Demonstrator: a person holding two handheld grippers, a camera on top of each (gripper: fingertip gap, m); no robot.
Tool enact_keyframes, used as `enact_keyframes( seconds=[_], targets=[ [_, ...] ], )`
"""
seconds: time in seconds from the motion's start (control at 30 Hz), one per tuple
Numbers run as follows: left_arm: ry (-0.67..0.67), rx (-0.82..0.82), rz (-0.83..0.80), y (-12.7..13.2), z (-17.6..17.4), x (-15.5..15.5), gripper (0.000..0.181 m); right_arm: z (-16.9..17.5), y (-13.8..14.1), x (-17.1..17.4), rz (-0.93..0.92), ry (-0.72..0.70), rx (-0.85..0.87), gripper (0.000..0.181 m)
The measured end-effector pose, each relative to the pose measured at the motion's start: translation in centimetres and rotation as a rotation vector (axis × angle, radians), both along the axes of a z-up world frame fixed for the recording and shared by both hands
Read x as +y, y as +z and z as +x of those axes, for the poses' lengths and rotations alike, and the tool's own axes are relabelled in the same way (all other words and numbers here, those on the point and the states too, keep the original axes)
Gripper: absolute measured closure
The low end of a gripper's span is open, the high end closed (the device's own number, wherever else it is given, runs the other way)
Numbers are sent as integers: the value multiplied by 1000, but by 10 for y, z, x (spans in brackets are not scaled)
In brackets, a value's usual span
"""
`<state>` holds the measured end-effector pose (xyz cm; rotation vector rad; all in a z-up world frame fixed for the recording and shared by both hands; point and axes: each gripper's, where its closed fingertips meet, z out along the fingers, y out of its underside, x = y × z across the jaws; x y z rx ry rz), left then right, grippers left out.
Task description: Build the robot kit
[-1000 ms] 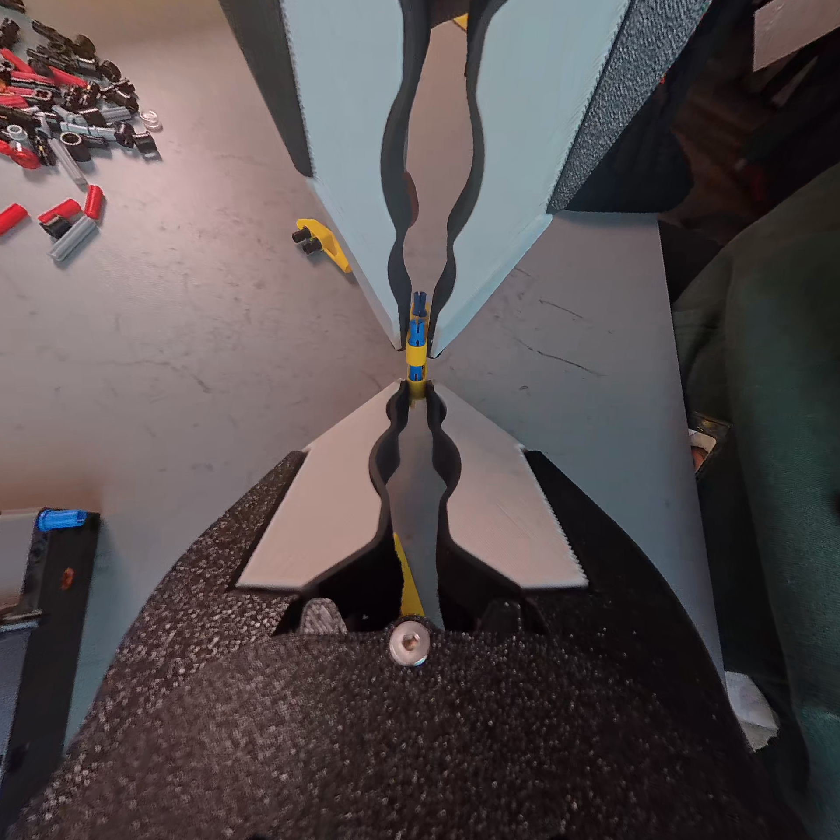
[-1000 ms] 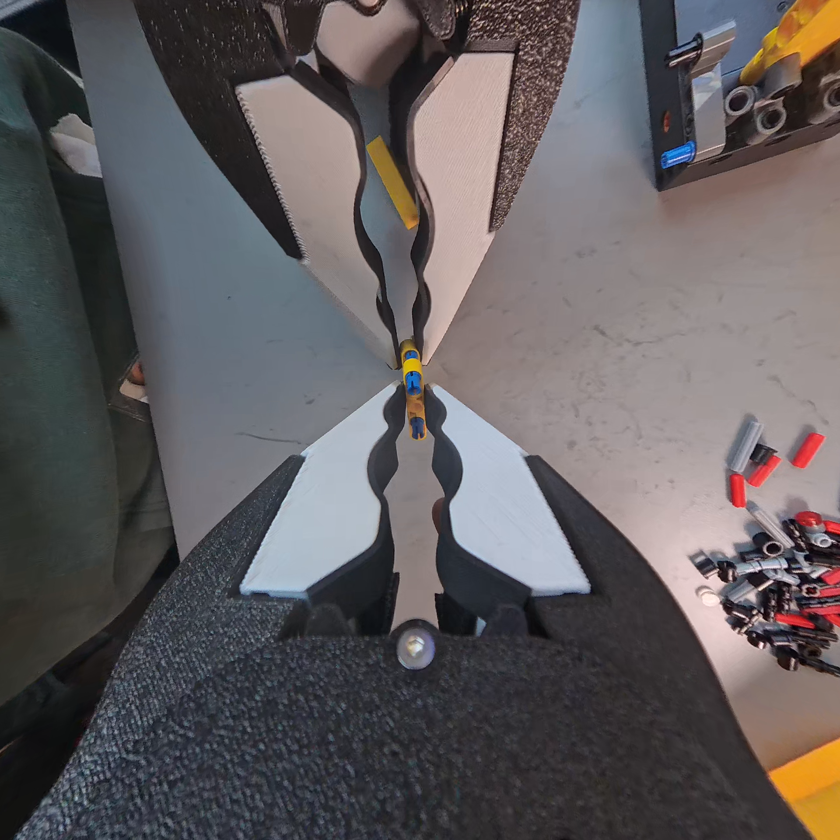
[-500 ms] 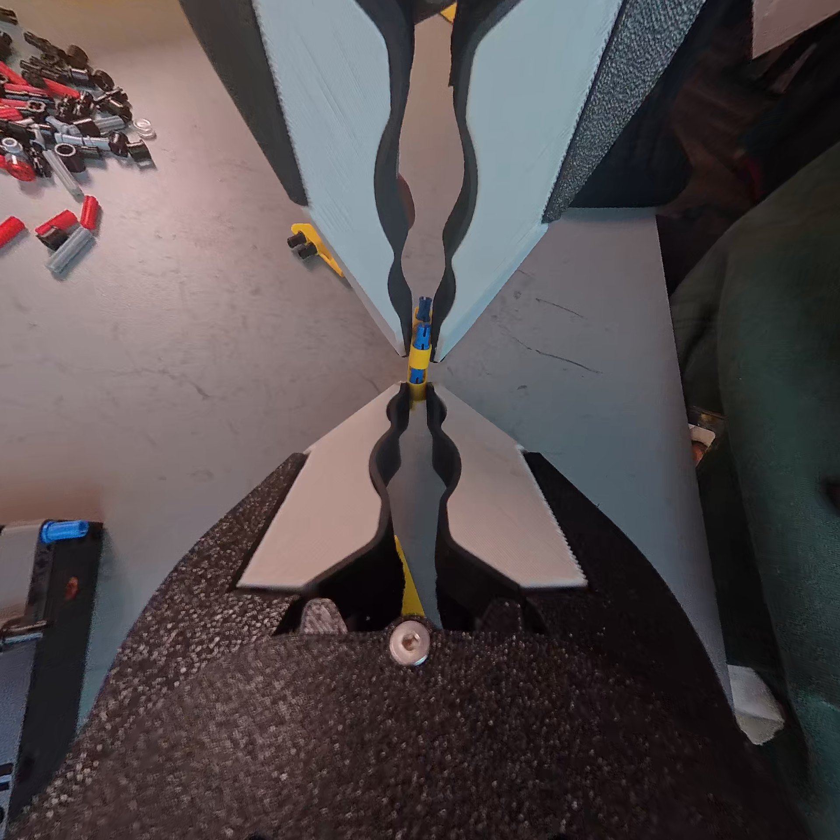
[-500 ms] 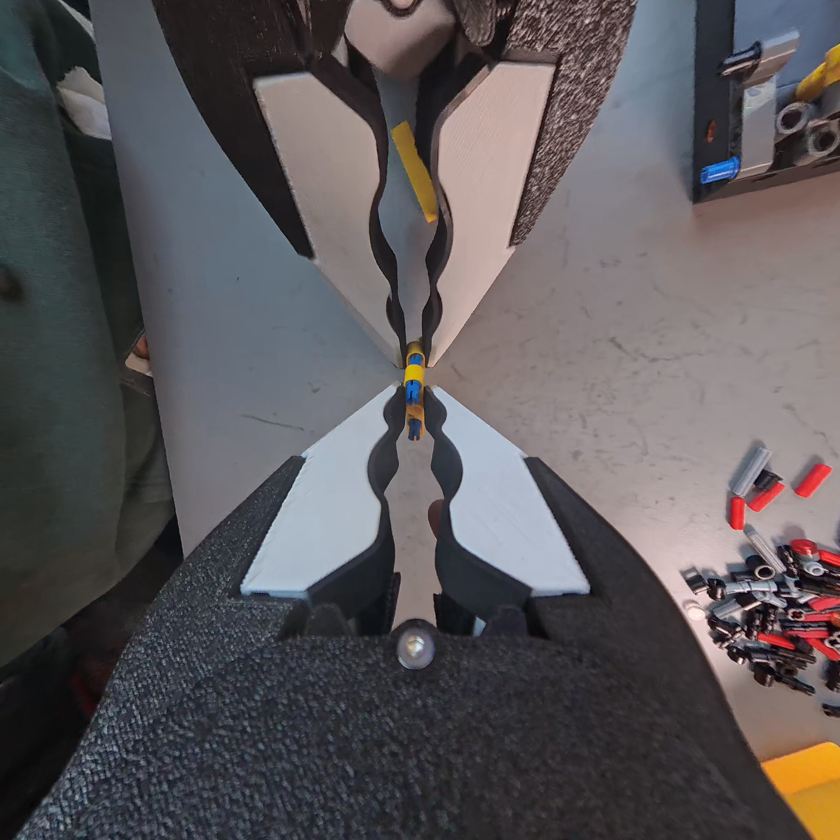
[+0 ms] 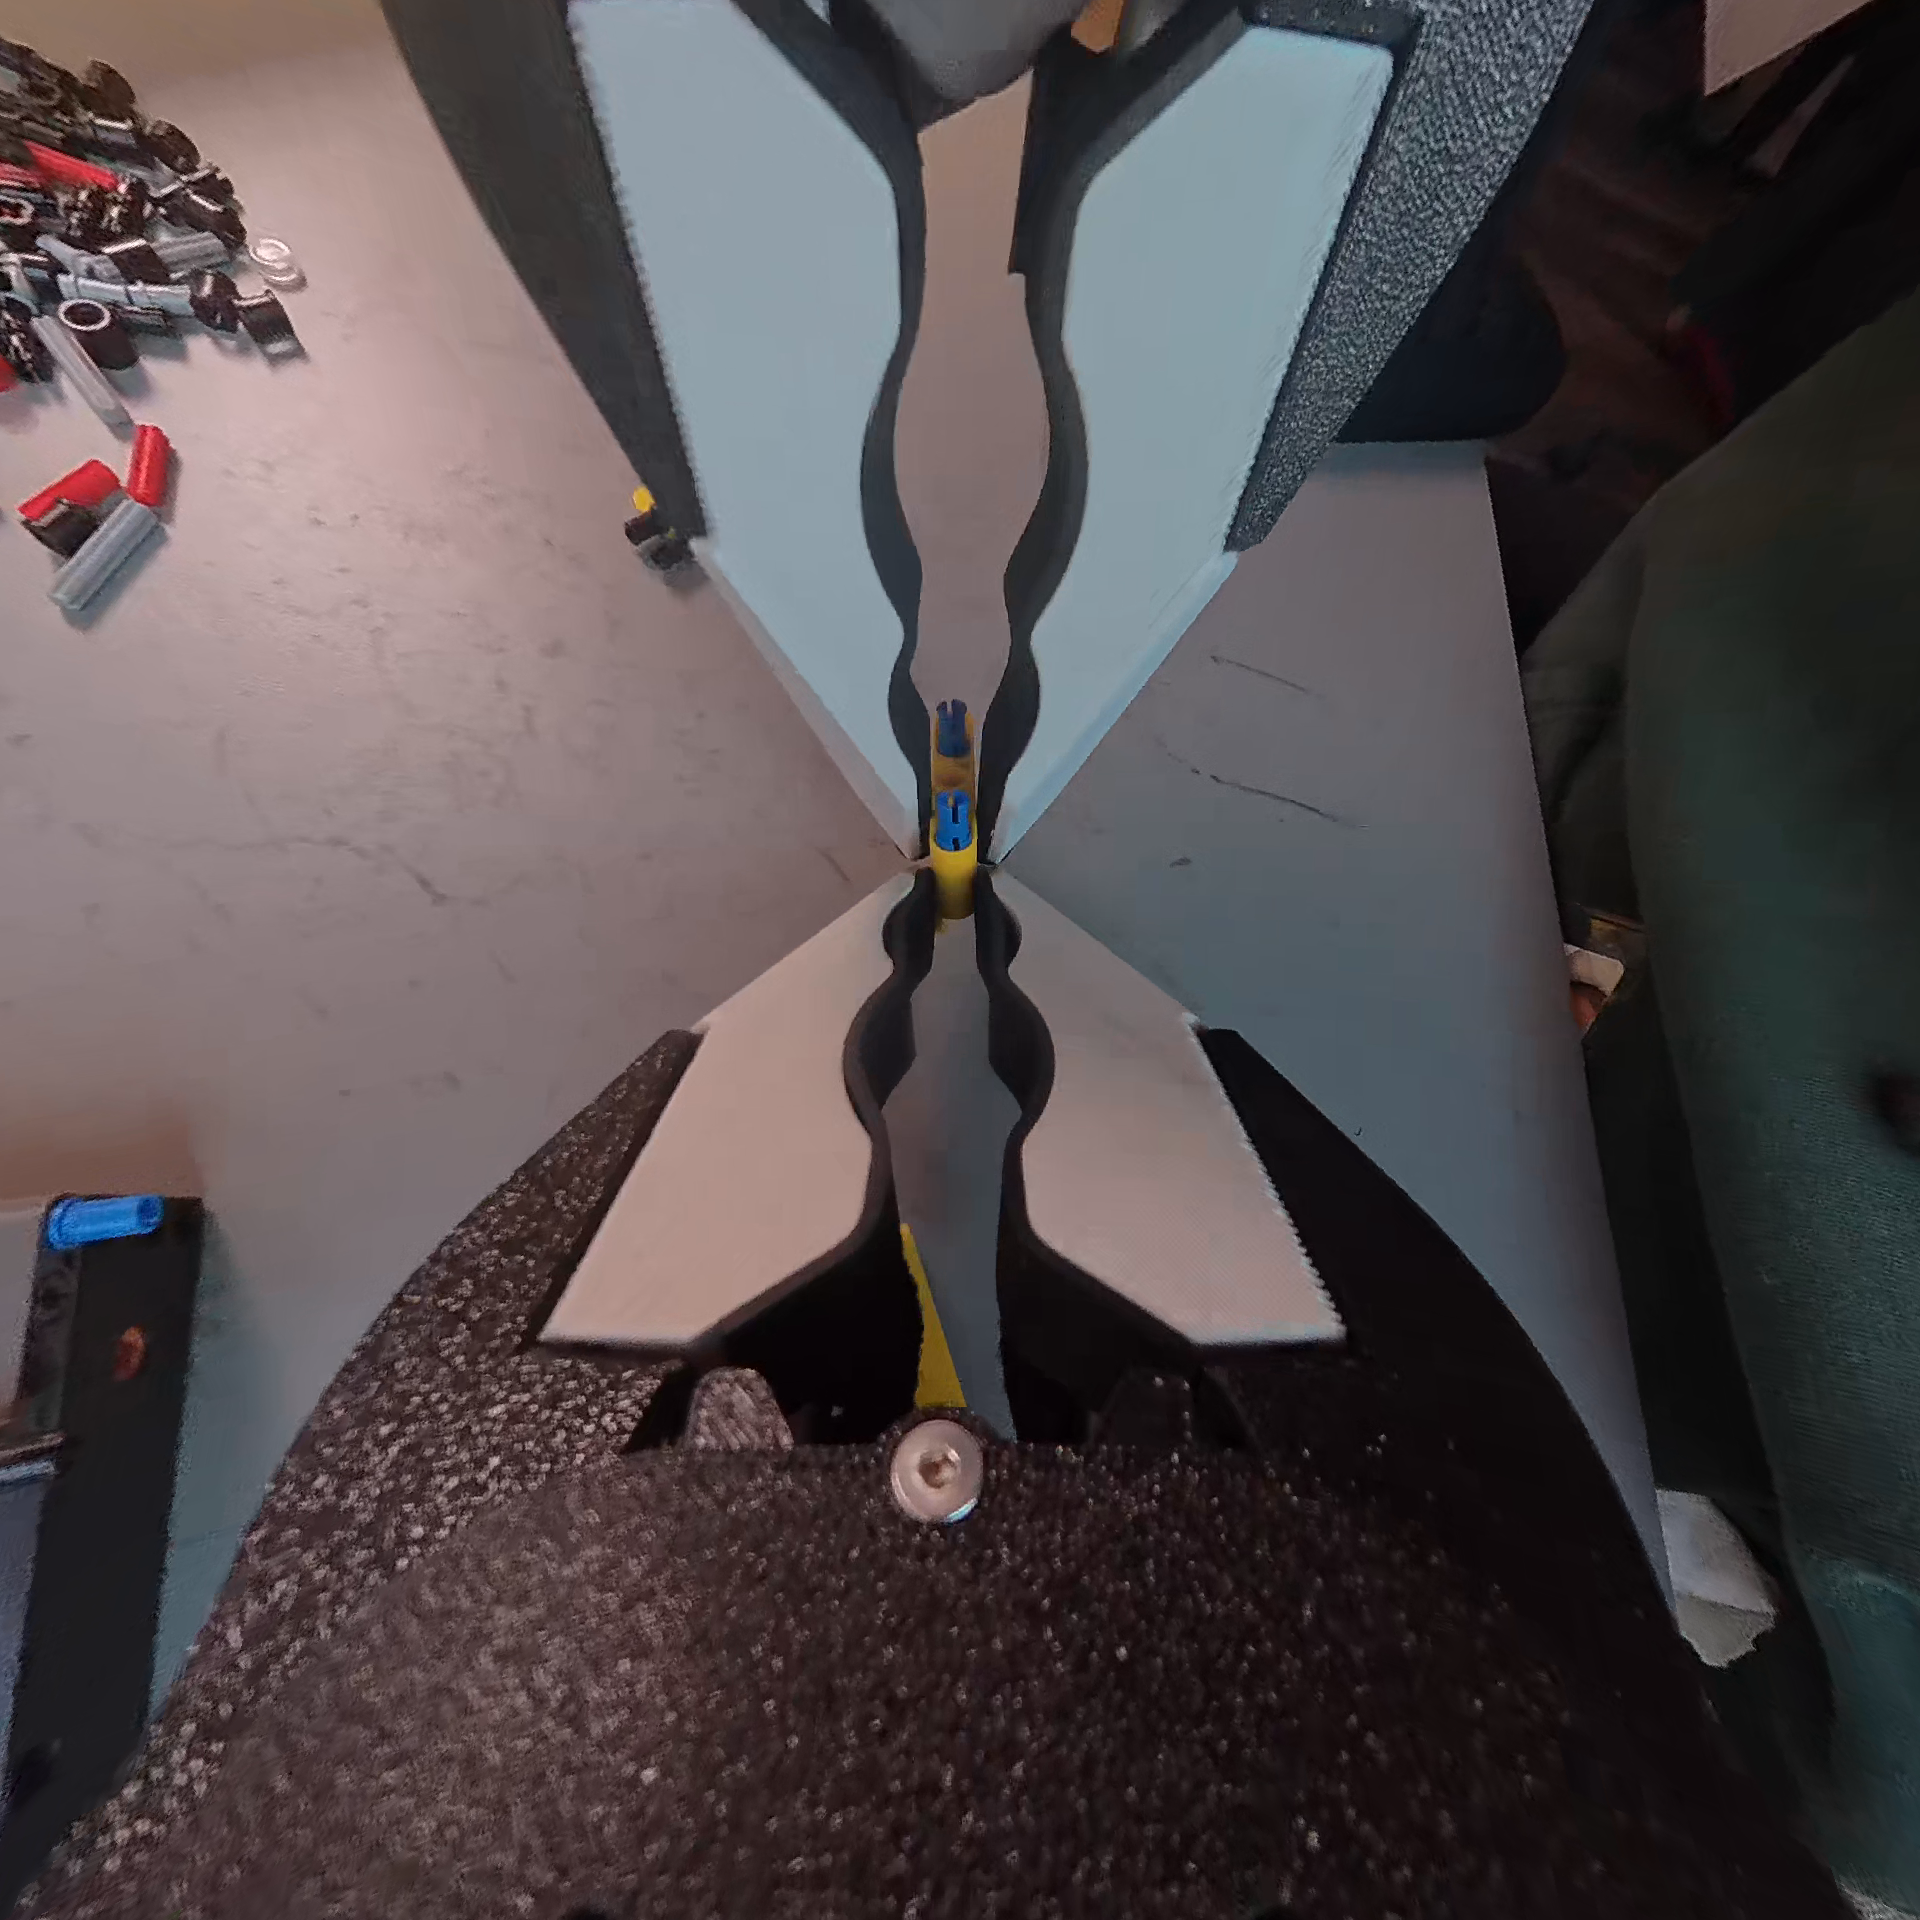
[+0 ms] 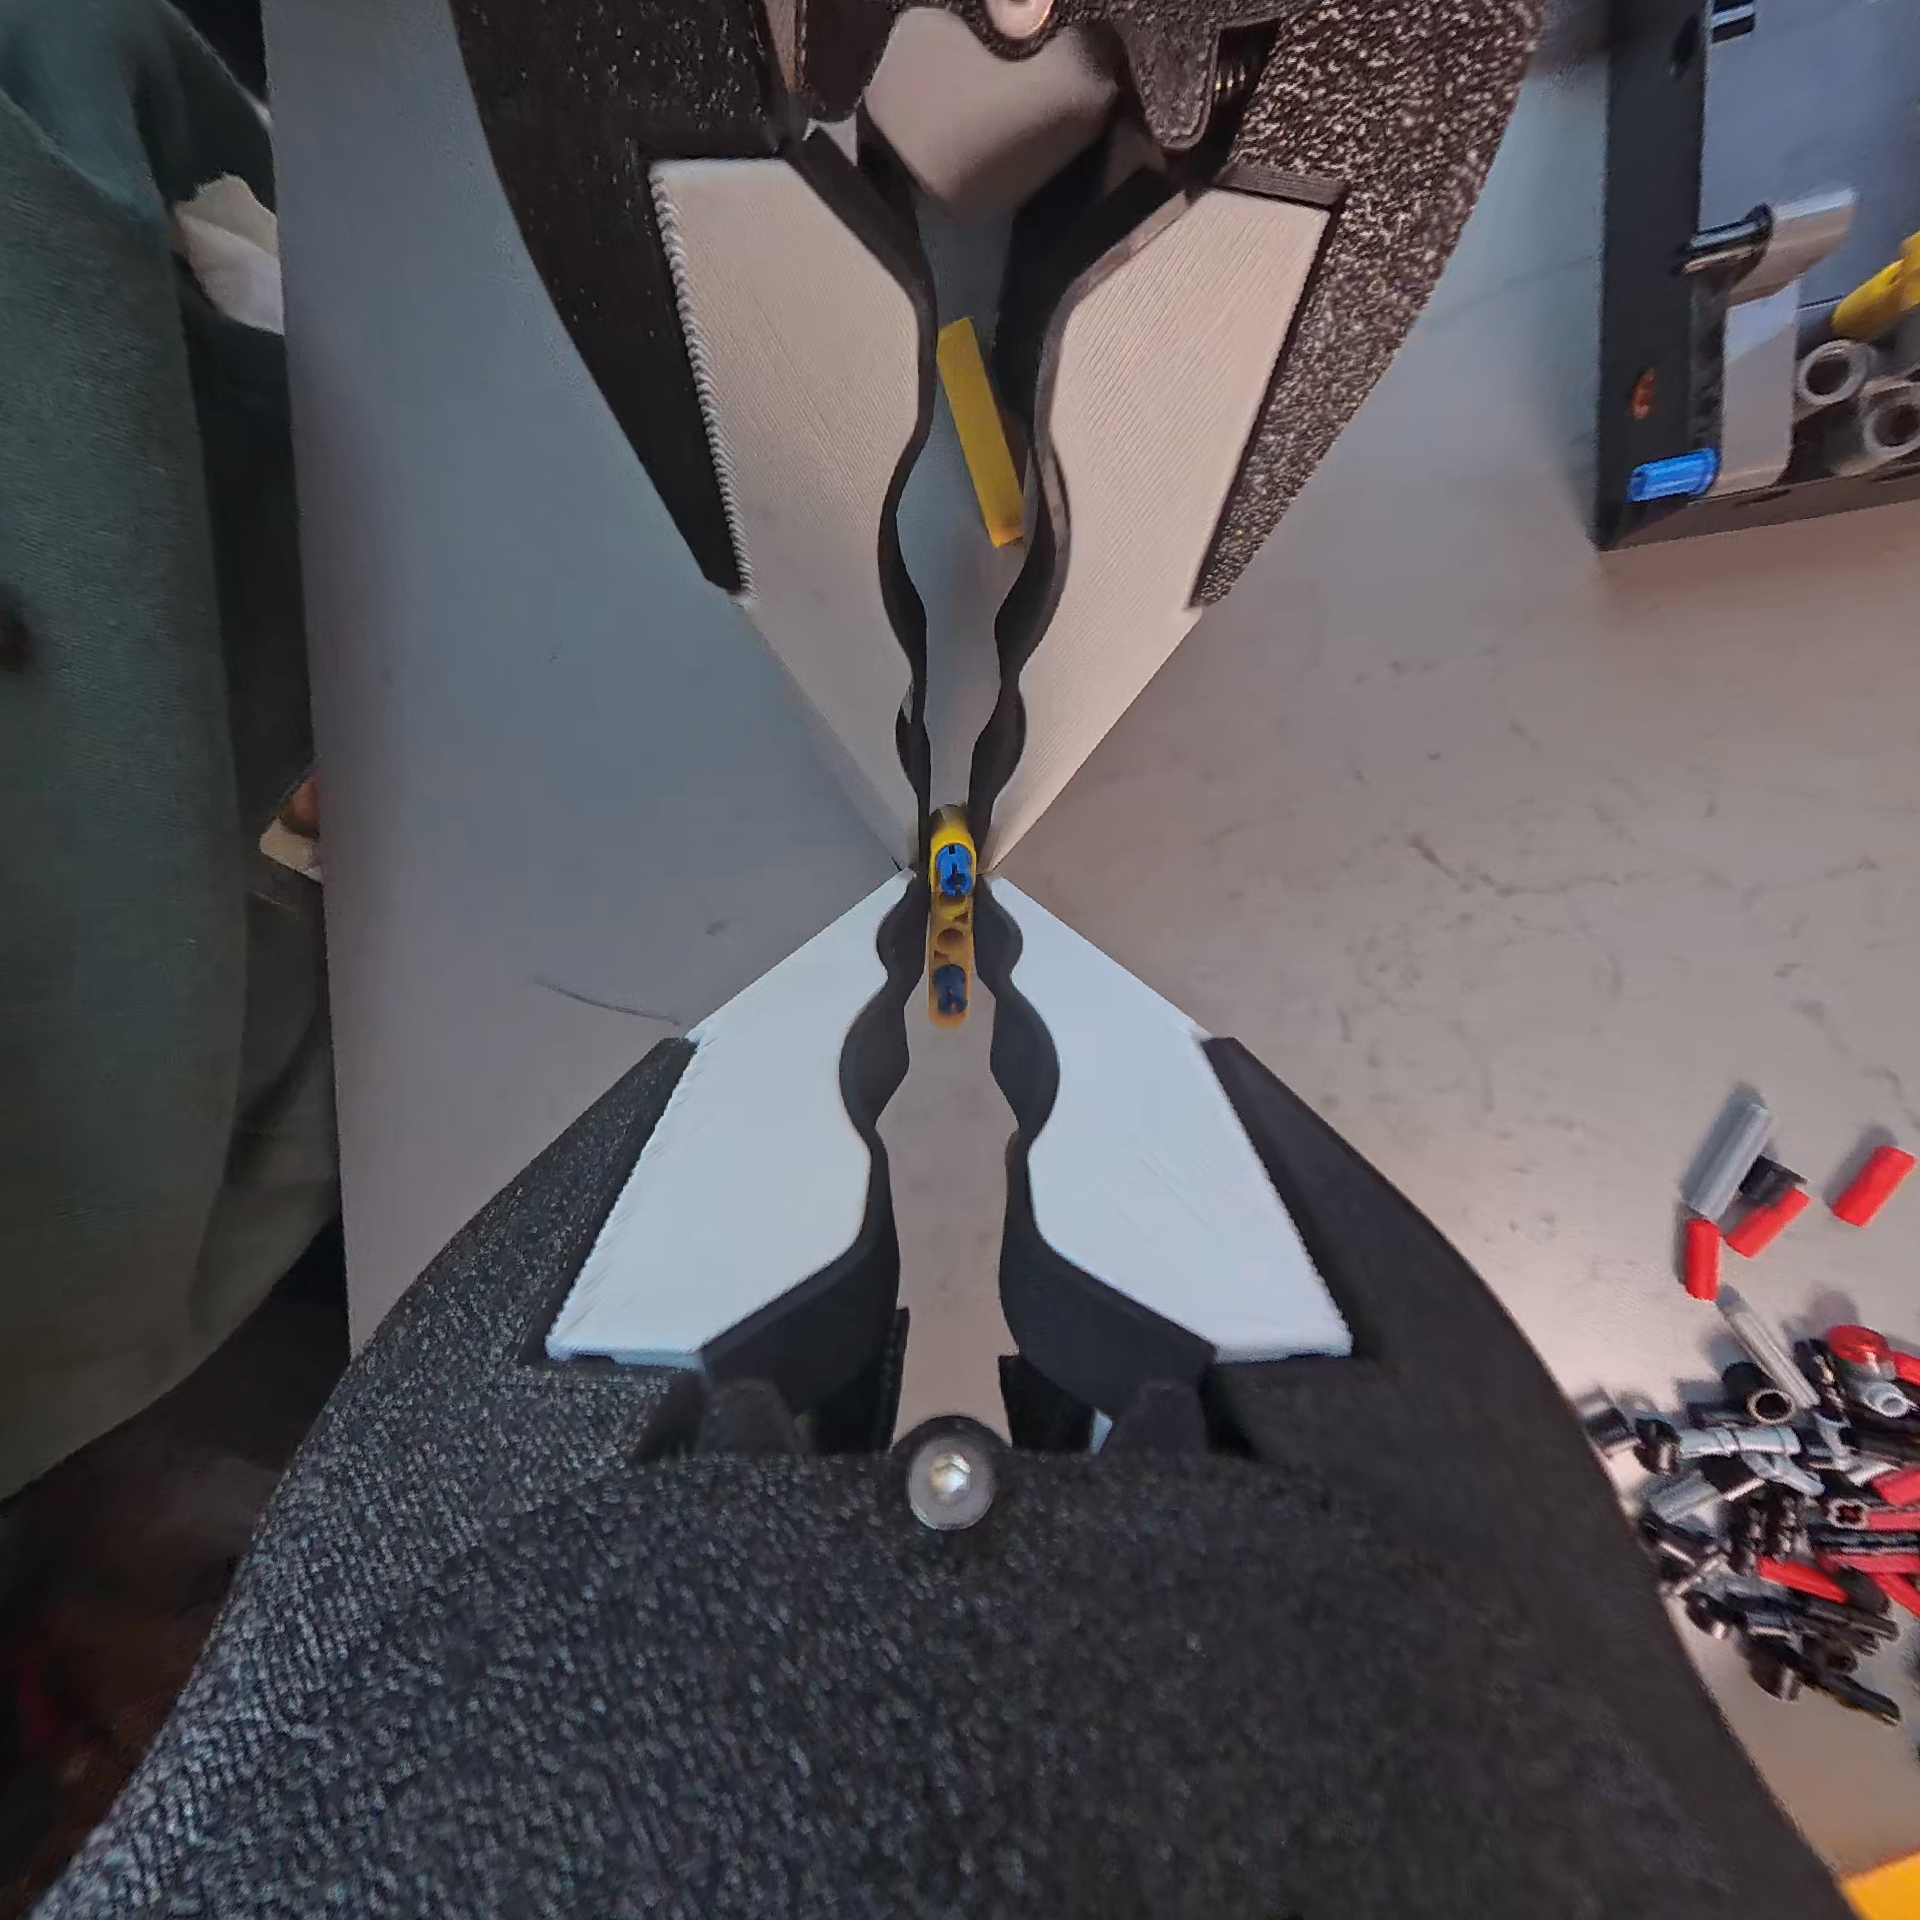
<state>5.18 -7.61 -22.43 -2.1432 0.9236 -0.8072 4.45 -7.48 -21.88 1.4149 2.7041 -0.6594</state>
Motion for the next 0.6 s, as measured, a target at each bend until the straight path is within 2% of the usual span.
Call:
enact_keyframes(
  seconds=[0.03, 0.13, 0.27, 0.33, 0.43, 0.5, 0.57, 0.6],
  targets=[
    [3, -21, 0, 3, 0, 1, 175, -1, 3, 1, -11, -6, 30, 171],
    [51, -114, -22, 14, -5, 6, 175, -8, 22, 4, -52, -40, 199, 145],
    [110, -356, -100, 41, -16, 11, 175, -15, 41, 25, 184, -48, 618, 132],
    [115, -470, -153, 51, -18, 12, 175, -14, 46, 24, 263, -68, 784, 131],
    [101, -569, -220, 56, -15, 9, 175, -18, 53, 16, 327, -101, 943, 129],
    [75, -608, -254, 58, -10, 6, 175, -23, 57, 11, 341, -90, 989, 133],
    [73, -634, -277, 60, -7, 5, 175, -25, 55, 5, 356, -41, 989, 152],
    [80, -631, -285, 59, -8, 5, 175, -25, 52, 4, 375, -21, 967, 153]
  ],
)
